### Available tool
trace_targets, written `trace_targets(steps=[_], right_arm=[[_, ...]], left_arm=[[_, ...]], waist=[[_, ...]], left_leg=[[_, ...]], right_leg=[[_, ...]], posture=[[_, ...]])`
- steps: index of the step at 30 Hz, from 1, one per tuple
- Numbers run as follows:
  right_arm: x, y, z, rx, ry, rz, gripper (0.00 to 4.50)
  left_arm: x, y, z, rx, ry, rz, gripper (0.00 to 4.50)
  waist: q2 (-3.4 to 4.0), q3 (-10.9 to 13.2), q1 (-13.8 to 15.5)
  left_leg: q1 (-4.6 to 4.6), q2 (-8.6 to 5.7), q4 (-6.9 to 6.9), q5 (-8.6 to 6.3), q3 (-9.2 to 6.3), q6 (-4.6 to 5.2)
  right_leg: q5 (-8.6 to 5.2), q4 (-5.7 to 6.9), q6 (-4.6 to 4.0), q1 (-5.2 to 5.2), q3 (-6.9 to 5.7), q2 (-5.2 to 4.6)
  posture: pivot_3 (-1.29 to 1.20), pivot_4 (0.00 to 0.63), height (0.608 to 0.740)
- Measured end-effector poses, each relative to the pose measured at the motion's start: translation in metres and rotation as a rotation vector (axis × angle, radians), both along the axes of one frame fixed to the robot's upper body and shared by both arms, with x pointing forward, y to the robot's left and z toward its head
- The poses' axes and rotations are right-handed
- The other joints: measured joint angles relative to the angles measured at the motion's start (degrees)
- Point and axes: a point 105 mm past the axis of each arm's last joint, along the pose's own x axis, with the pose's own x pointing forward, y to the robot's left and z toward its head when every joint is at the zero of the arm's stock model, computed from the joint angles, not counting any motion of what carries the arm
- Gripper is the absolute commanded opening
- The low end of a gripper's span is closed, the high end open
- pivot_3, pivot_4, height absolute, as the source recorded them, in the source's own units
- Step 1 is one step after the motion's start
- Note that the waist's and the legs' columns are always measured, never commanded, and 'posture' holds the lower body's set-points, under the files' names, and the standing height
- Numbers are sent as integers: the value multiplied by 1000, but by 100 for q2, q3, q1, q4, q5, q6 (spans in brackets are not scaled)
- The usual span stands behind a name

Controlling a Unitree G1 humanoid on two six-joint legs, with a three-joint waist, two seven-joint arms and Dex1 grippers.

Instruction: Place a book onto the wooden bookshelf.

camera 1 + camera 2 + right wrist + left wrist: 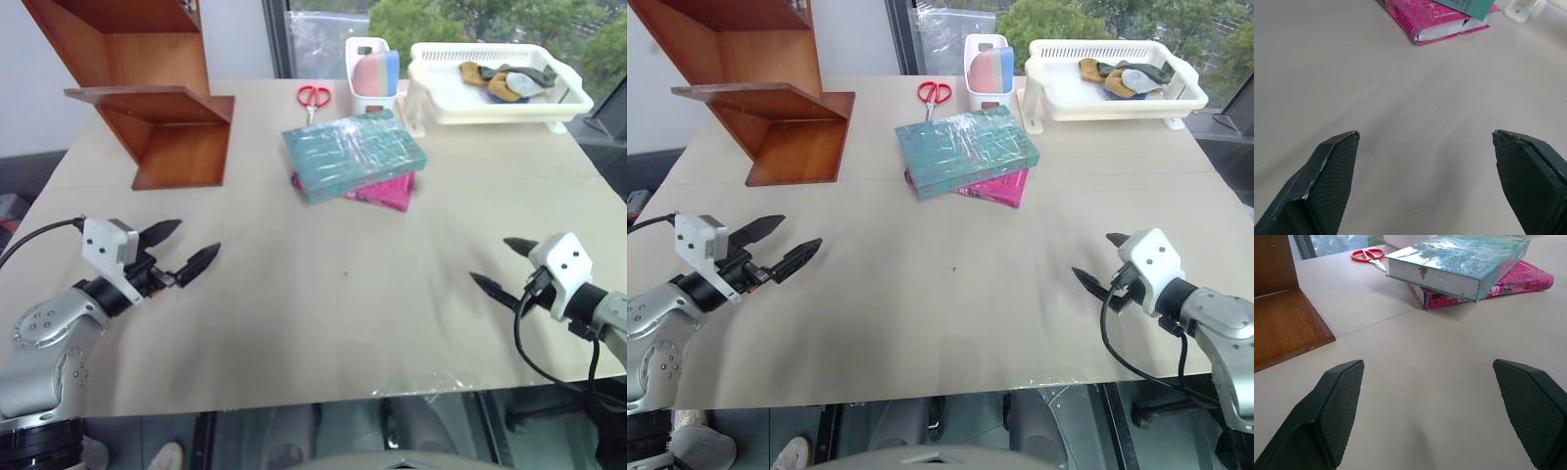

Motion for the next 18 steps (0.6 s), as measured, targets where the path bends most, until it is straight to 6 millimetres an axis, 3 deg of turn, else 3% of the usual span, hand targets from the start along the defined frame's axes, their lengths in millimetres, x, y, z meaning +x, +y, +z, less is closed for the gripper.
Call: trace_targets(steps=[12, 16, 18], right_arm=[[7, 8, -5, 9, -21, 2, 4449], [25, 1, -1, 40, -29, -60, 3467], [36, 1, 2, 43, -39, -72, 2592]], left_arm=[[-3, -15, 6, -24, 0, -63, 4500], [-5, -31, 9, -21, -17, -126, 4500], [-4, -36, 14, -29, -33, -150, 4500]], waist=[[0, 0, -2], [0, 0, -5], [0, 0, -15]], left_leg=[[0, 0, 2, 0, 2, 0], [1, -1, 7, 1, 4, 0], [2, 1, 8, 1, 3, 0]], right_leg=[[0, 1, 1, 1, 1, 0], [1, 3, 1, 2, 2, 2], [1, 6, 1, 1, 2, 6]], posture=[[0, 150, 740], [0, 150, 740], [0, 150, 740]])
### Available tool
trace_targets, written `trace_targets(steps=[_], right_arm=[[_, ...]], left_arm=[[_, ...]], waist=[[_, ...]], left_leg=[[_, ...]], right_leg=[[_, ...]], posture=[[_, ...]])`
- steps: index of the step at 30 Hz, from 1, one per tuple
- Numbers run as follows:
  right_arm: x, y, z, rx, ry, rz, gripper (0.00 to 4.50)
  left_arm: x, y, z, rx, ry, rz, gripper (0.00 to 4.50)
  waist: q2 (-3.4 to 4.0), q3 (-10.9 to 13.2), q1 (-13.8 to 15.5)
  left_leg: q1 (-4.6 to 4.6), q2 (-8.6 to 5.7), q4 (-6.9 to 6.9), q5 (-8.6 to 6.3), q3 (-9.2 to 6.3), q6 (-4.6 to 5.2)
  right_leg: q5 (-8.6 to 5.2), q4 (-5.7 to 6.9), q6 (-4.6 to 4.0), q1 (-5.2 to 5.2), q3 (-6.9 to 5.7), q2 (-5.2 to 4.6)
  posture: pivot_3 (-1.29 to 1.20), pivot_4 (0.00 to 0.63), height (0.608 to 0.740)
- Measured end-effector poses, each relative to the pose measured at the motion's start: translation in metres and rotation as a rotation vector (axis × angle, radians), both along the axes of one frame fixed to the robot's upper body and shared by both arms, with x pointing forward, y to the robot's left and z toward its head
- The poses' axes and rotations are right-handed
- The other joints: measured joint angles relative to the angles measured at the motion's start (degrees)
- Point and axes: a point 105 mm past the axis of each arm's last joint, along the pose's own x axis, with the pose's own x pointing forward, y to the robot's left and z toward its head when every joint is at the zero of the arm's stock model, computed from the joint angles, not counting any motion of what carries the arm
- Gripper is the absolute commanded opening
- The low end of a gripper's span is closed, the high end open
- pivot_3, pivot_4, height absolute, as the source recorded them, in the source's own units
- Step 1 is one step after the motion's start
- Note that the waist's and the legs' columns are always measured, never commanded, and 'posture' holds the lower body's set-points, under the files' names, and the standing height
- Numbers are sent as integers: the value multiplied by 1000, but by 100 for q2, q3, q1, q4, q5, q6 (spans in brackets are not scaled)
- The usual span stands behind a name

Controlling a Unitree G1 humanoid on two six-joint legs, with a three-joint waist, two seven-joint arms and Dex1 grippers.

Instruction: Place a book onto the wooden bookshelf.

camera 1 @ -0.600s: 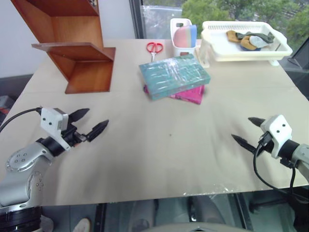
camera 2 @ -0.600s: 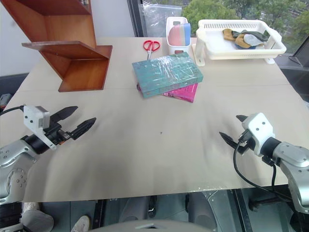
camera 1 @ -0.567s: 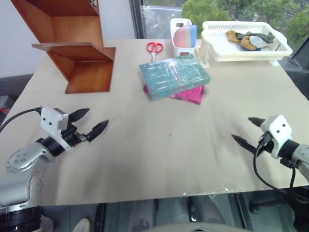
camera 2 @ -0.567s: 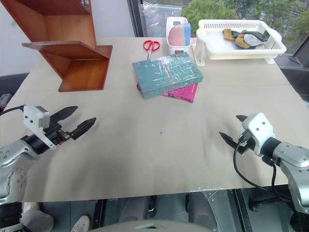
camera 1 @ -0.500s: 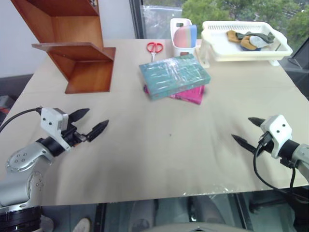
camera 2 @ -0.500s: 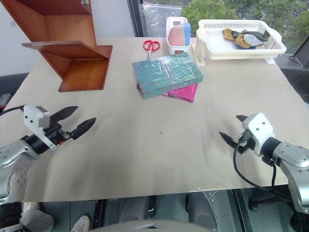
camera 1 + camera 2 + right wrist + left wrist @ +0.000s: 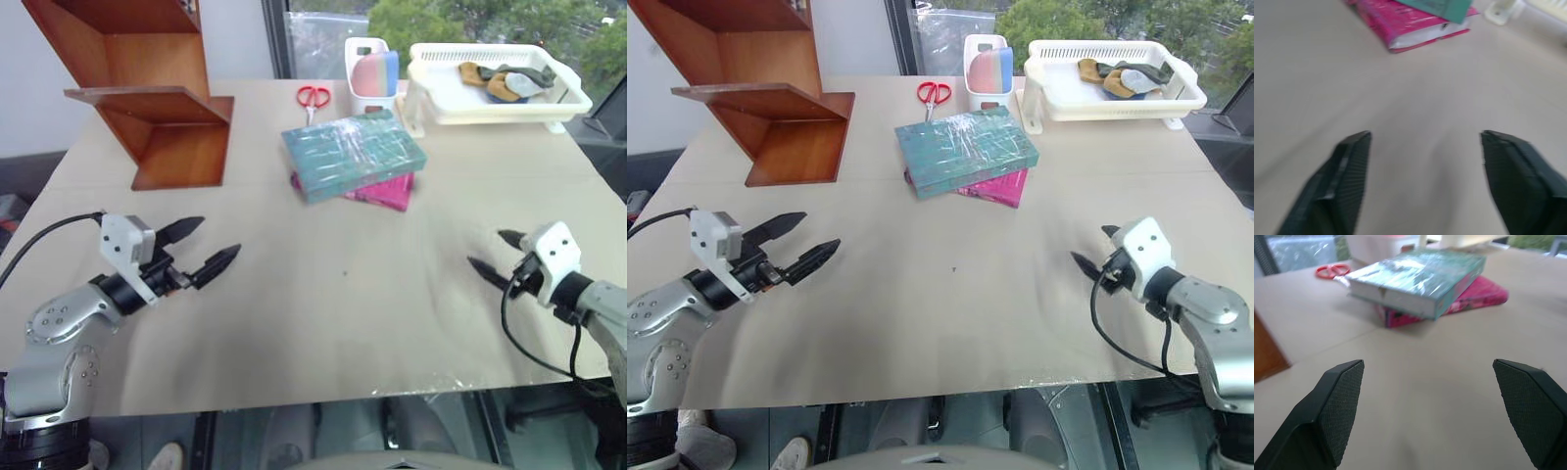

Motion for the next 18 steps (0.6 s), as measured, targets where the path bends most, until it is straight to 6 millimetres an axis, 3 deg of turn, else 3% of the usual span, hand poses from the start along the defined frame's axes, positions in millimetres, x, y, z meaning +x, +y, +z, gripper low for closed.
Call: trace_targets(steps=[3, 4, 6, 7, 14, 18], right_arm=[[11, 4, -1, -3, -1, -6, 1504], [20, 7, -7, -8, 14, -13, 1419], [53, 21, -14, -15, 19, -25, 517], [59, 24, -15, -20, 18, -30, 135], [125, 38, -26, -122, 1, -118, 42], [142, 55, -23, -119, -24, -109, 42]], left_arm=[[1, -5, 4, -8, -14, -23, 4500], [0, -6, 3, -18, -6, -32, 4500], [-2, -17, 3, -17, -2, -88, 4500], [-2, -20, 4, -16, -7, -104, 4500], [-2, -29, 7, -19, -24, -130, 4500], [-4, -31, 6, -22, -27, -128, 4500]], waist=[[1, 0, 6], [-1, -1, 7], [4, 3, -51], [4, 3, -67], [5, 3, -110], [6, 4, -155]], left_leg=[[-2, -1, 0, 0, -2, 0], [-4, -1, 0, 0, -2, 0], [-1, -1, 5, 0, 9, 0], [1, -1, 7, 1, 7, 0], [-6, -4, 4, 0, 4, 0], [-6, -2, -2, 1, 3, -1]], right_leg=[[0, 2, 0, 0, 0, 2], [0, 0, 0, 0, -1, 2], [1, 2, 2, -5, 13, 4], [1, 5, 1, -3, 13, 5], [1, 6, 1, -6, 12, 6], [1, 5, 0, -6, 12, 6]], posture=[[0, 150, 740], [0, 150, 740], [0, 150, 740], [0, 150, 740], [0, 150, 740], [0, 150, 740]])
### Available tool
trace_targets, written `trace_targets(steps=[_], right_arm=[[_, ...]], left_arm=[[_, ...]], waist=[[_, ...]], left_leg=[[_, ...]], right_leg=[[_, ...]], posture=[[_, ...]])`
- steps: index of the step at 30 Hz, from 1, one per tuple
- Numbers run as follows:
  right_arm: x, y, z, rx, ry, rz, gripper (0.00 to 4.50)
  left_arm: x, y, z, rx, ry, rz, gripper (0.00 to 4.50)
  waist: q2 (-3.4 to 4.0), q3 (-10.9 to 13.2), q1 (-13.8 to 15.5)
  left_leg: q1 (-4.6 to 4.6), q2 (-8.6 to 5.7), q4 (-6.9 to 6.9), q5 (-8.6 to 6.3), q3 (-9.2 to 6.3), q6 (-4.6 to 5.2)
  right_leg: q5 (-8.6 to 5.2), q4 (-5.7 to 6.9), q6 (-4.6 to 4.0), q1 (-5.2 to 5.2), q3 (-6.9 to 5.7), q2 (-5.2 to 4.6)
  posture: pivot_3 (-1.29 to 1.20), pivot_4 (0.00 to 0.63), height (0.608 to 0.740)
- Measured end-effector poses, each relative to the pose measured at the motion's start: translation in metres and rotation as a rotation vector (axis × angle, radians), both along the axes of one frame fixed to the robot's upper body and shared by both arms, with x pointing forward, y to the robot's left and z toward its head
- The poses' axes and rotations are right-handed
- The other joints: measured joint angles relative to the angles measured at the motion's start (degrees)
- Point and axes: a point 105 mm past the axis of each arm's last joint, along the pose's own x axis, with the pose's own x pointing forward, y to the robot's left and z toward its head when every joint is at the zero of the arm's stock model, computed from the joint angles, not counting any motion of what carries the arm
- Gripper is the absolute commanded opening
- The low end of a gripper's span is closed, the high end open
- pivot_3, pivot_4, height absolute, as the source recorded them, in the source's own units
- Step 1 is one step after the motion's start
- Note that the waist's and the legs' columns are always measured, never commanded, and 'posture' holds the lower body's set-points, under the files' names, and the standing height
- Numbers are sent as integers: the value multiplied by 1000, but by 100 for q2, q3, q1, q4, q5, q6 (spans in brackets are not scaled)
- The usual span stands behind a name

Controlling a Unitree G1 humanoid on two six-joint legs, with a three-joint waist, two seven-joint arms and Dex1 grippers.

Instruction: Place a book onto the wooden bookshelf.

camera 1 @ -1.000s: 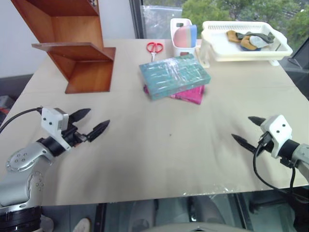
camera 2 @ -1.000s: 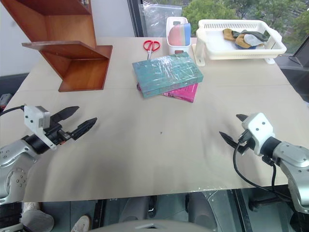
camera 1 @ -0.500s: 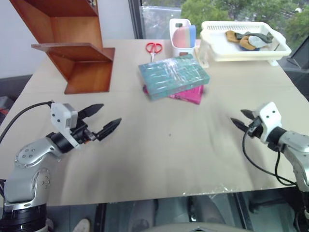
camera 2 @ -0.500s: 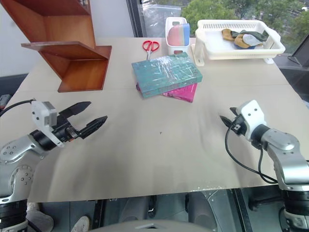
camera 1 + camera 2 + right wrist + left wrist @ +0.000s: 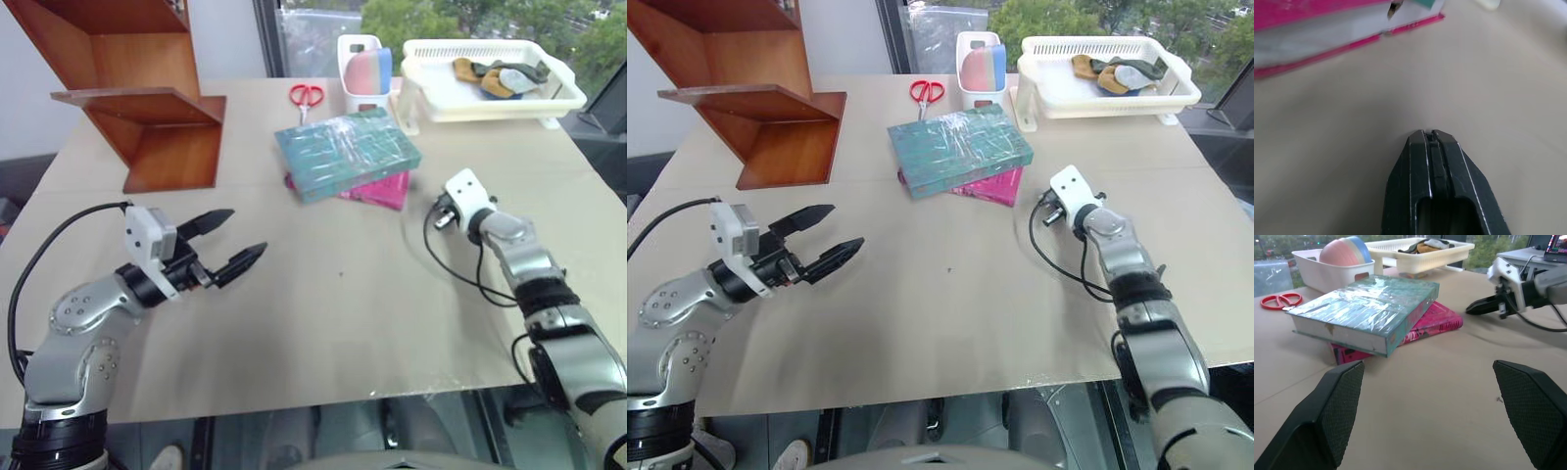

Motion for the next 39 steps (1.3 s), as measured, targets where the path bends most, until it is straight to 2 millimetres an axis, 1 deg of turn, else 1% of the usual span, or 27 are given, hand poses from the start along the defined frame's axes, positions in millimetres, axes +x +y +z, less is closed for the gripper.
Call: trace_targets(steps=[2, 5, 10, 14, 16, 19, 21, 22, 23, 24, 25, 27, 29, 32, 33, 34, 35, 36, 37, 38, 39], right_arm=[[2, 12, -1, 5, -9, 31, 42], [2, 20, -2, 7, -21, 62, 42], [-8, 50, -5, 31, -20, 203, 42], [-14, 56, -7, 31, -24, 250, 42], [-24, 69, -10, 53, -27, 307, 42], [-32, 77, -11, 60, -20, 356, 42], [-43, 86, -13, 76, -14, 411, 42], [-63, 101, -15, 108, 3, 507, 42], [-72, 109, -17, 119, 14, 551, 42], [-86, 121, -19, 131, 28, 610, 42], [-90, 124, -20, 131, 33, 625, 42], [-96, 125, -17, 137, 31, 638, 42], [-99, 121, -12, 138, 27, 631, 42], [-93, 102, -4, 131, 17, 568, 42], [-87, 89, 1, 126, 9, 527, 42], [-83, 82, 5, 125, 0, 502, 42], [-76, 73, 16, 119, -29, 464, 42], [-62, 67, 35, 111, -79, 419, 42], [-60, 66, 40, 112, -93, 413, 42], [-47, 66, 54, 103, -129, 385, 42], [-38, 65, 62, 94, -141, 359, 42]], left_arm=[[-1, 0, 1, 2, -6, -1, 4500], [-1, 1, 1, 2, -7, 7, 4500], [-1, 3, -1, 0, -4, 24, 4500], [-1, 3, -1, 0, -3, 26, 4500], [-1, 3, -1, 1, -4, 26, 4500], [-1, 3, 0, 2, -9, 25, 4500], [0, 3, 0, 5, -9, 27, 4500], [0, 3, 0, 6, -11, 28, 4500], [0, 4, 0, 6, -10, 29, 4500], [1, 3, 1, 6, -13, 26, 4500], [1, 3, 1, 6, -15, 25, 4500], [1, 2, 2, 6, -18, 24, 4500], [2, 2, 2, 6, -18, 24, 4500], [2, 2, 2, 6, -18, 25, 4500], [2, 2, 2, 5, -17, 26, 4500], [2, 2, 2, 4, -17, 27, 4500], [2, 2, 1, 2, -16, 28, 4500], [3, -1, 2, 1, -19, 21, 4500], [4, -1, 3, 0, -21, 19, 4500], [5, -2, 3, 2, -23, 21, 4500], [7, -4, 4, 5, -26, 19, 4500]], waist=[[0, 0, -9], [1, 0, -7], [2, 1, -7], [2, 0, -3], [2, 1, -11], [2, 1, -8], [2, 1, -1], [2, 1, 4], [2, 0, 5], [2, 1, 3], [2, 1, 3], [2, 1, 15], [1, 0, 33], [1, 0, 39], [2, 1, 40], [2, 1, 38], [2, 1, 31], [3, 2, -7], [4, 2, -11], [4, 2, -33], [9, 6, -34]], left_leg=[[1, 1, -1, 0, 1, 0], [2, 0, 0, 0, 1, 0], [6, 1, 0, 0, -1, 0], [7, 1, 2, 0, -2, 0], [9, 2, 2, 0, -3, 0], [10, 2, 1, 0, -3, 0], [9, 2, 2, 0, -3, 0], [9, 2, 2, 0, -7, 0], [9, 3, 2, -1, -9, 0], [9, 2, 2, 0, -9, 0], [9, 2, 5, 0, -10, 0], [9, 1, 10, 0, -9, -1], [9, 0, 12, 0, -9, -2], [10, -1, 14, 2, -9, -4], [10, -1, 14, 2, -8, -4], [10, -1, 14, 2, -8, -4], [10, -1, 14, 2, -8, -4], [14, 1, 14, 3, -4, -6], [14, 1, 13, 4, -4, -7], [21, 5, 13, 4, -3, -7], [18, 3, 12, 7, -2, -11]], right_leg=[[0, 0, 0, 0, 0, 0], [0, 2, 0, 1, 0, -2], [0, 14, 0, 0, -2, -1], [0, 18, 0, 0, -3, -2], [0, 22, -1, -1, -1, -2], [0, 25, -1, -1, -2, -1], [0, 25, -1, 0, -4, -2], [0, 25, -1, 0, -5, -2], [0, 25, -1, 0, -5, -2], [0, 26, -1, -1, -4, -2], [0, 30, 0, -1, -5, -2], [0, 33, 0, 0, -6, -4], [0, 36, -1, 1, -11, -6], [0, 39, -1, 1, -12, -7], [0, 39, -1, 0, -11, -7], [0, 40, -1, 0, -11, -6], [-1, 40, -1, -1, -11, -6], [0, 45, -1, -4, -2, -2], [0, 46, -1, -5, -1, -1], [-1, 50, -2, -4, 5, 6], [0, 52, -2, -7, 6, 7]], posture=[[0, 150, 740], [0, 150, 740], [0, 150, 740], [0, 150, 740], [0, 150, 740], [0, 150, 740], [0, 150, 740], [0, 150, 740], [0, 150, 740], [0, 150, 740], [0, 150, 740], [0, 150, 740], [0, 150, 740], [0, 150, 740], [0, 150, 740], [0, 150, 740], [0, 150, 740], [0, 150, 740], [0, 150, 740], [0, 150, 740], [0, 150, 740]])
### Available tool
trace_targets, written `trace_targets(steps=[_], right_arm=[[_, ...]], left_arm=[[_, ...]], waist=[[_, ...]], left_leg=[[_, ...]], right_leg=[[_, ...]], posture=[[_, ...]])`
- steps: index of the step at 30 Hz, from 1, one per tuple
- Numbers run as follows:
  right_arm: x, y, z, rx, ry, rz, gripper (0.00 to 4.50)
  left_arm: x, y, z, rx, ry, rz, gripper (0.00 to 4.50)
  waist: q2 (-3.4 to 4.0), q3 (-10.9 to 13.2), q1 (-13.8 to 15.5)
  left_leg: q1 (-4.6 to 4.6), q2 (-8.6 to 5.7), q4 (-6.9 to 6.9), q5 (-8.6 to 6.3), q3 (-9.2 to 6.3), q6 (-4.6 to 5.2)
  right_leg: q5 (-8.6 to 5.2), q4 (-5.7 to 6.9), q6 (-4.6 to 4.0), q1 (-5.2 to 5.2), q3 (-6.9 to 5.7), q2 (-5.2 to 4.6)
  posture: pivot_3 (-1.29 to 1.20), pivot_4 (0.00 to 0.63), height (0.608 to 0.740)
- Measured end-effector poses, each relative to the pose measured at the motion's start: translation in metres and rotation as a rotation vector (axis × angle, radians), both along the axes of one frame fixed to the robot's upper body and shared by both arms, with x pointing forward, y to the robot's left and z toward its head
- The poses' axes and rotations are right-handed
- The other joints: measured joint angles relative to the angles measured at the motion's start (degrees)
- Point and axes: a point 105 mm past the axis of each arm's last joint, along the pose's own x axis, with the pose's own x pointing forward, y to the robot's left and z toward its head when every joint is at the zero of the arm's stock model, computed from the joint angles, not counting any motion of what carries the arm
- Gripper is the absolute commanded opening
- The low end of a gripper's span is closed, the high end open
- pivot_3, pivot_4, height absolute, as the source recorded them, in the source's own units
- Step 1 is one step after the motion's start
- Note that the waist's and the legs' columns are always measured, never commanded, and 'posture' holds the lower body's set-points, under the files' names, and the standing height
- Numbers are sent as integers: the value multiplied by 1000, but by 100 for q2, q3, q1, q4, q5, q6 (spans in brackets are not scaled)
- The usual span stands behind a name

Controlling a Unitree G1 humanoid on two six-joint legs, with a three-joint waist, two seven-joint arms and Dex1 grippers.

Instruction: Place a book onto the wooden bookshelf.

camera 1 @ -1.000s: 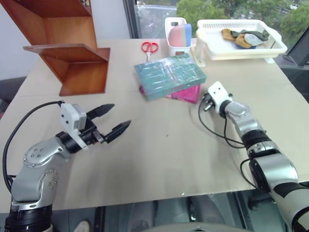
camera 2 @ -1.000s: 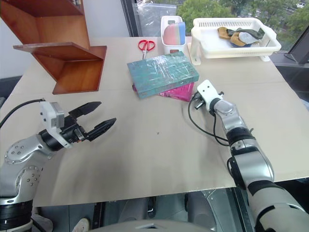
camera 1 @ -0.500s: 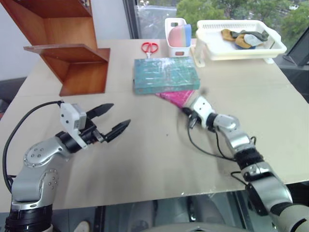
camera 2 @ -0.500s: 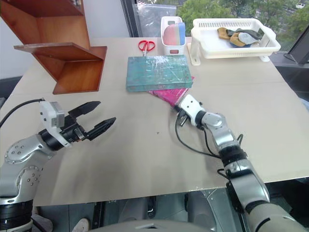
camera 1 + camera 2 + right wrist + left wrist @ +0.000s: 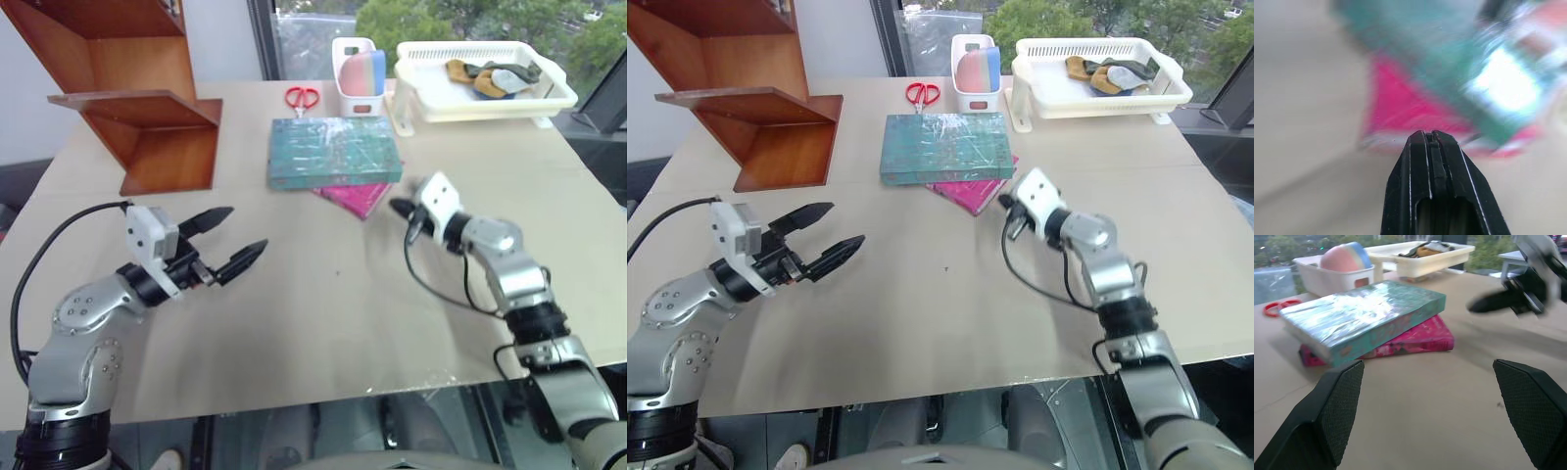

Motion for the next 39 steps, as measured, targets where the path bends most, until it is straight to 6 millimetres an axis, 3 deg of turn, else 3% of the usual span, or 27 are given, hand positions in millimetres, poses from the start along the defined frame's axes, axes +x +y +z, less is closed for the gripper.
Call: trace_targets(steps=[5, 7, 14, 18, 21, 28, 33, 39], right_arm=[[51, 8, 54, -24, -101, -108, 42], [59, 13, 60, -38, -106, -123, 42], [64, 47, 31, -269, -59, -94, 42], [62, 49, 9, -462, -69, -85, 42], [60, 51, 7, -512, -67, -48, 42], [45, 74, 4, -460, 5, 124, 42], [35, 98, 2, -348, 63, 200, 42], [34, 95, 6, -286, 86, 222, 42]], left_arm=[[6, -3, 1, 20, -6, 14, 4500], [8, -2, 1, 27, -4, 29, 4500], [12, -4, -10, 47, 54, 77, 4500], [8, -5, -12, 50, 57, 95, 4500], [5, -5, -13, 47, 57, 107, 4500], [-2, -4, -21, 47, 77, 125, 4500], [1, -8, -12, 41, 39, 111, 4500], [1, -8, -14, 23, 41, 111, 4500]], waist=[[7, 7, 16], [8, 7, 22], [13, 10, 20], [15, 11, 25], [12, 9, 22], [13, 6, -77], [14, 7, -135], [17, 11, -101]], left_leg=[[-2, -1, -4, 1, 0, -2], [-6, -1, -11, 1, 1, -2], [-12, -1, -24, 1, 0, -3], [-12, -4, -25, 0, -1, -4], [-7, -4, -25, 0, -4, -4], [8, -2, -24, 6, -9, -13], [10, -2, -22, 8, -12, -15], [-1, -5, -22, 8, -14, -15]], right_leg=[[-2, -2, -4, -3, -1, 0], [-3, -12, -5, -3, -2, -1], [-3, -25, -6, -6, -5, -5], [-3, -23, -6, -6, -9, -14], [-3, -22, -7, -1, -15, -15], [-6, 7, -12, 1, -18, -14], [-7, 19, -14, -1, -17, -12], [-7, 12, -15, -3, -23, -17]], posture=[[0, 150, 740], [0, 150, 740], [0, 150, 740], [0, 150, 740], [0, 150, 740], [0, 150, 740], [0, 150, 740], [0, 150, 740]])
